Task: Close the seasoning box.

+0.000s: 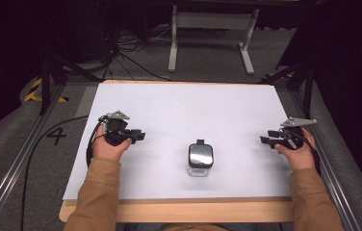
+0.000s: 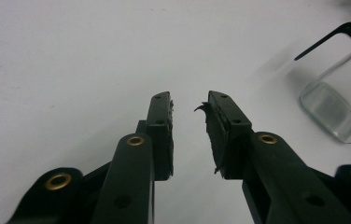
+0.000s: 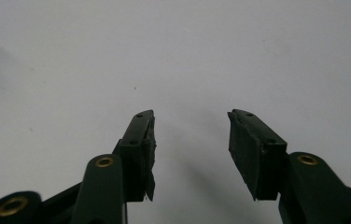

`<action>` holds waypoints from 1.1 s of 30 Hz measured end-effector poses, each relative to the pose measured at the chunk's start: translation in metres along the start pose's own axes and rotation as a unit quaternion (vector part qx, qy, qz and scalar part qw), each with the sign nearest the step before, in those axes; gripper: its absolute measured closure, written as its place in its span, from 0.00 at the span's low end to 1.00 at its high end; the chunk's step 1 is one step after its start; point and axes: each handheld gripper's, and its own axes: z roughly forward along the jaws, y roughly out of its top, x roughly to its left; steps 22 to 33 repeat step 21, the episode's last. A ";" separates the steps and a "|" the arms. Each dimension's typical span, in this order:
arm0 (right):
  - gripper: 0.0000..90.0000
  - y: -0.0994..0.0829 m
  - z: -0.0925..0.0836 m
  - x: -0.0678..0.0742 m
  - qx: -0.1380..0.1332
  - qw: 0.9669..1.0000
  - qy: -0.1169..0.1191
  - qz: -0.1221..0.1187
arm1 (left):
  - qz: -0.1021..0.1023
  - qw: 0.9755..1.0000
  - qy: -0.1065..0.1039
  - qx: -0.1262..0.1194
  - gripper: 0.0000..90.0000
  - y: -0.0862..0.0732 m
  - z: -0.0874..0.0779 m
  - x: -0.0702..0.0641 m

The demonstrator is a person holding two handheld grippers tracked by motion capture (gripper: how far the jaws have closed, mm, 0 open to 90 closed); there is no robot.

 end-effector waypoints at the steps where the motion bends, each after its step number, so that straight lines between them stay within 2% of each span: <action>1: 0.57 -0.001 0.002 0.000 0.002 1.000 0.001 -0.004 | 0.005 1.000 0.000 0.003 0.78 -0.001 0.002 0.001; 2: 0.57 -0.002 0.005 0.001 0.006 1.000 0.003 -0.006 | 0.001 1.000 0.001 0.005 0.78 -0.002 0.004 0.001; 4: 0.57 -0.003 0.008 0.002 0.008 1.000 0.007 -0.010 | 0.009 1.000 0.005 0.016 0.76 -0.003 0.008 0.002; 7: 0.57 -0.005 0.013 0.004 0.022 1.000 0.007 -0.016 | 0.006 1.000 -0.003 0.025 0.74 -0.003 0.011 0.002; 10: 0.56 -0.005 0.014 0.005 0.024 1.000 0.009 -0.012 | 0.005 0.999 -0.004 0.031 0.73 -0.003 0.011 0.002; 15: 0.56 -0.004 0.014 0.006 0.024 1.000 0.011 -0.008 | 0.010 1.000 -0.006 0.028 0.73 -0.001 0.010 -0.001; 19: 0.56 -0.003 0.014 0.008 0.024 1.000 0.015 -0.008 | 0.006 1.000 -0.007 0.020 0.73 -0.001 0.009 -0.001; 33: 0.56 -0.002 0.014 0.008 0.022 1.000 0.015 -0.010 | 0.005 1.000 -0.009 0.020 0.73 -0.001 0.009 -0.001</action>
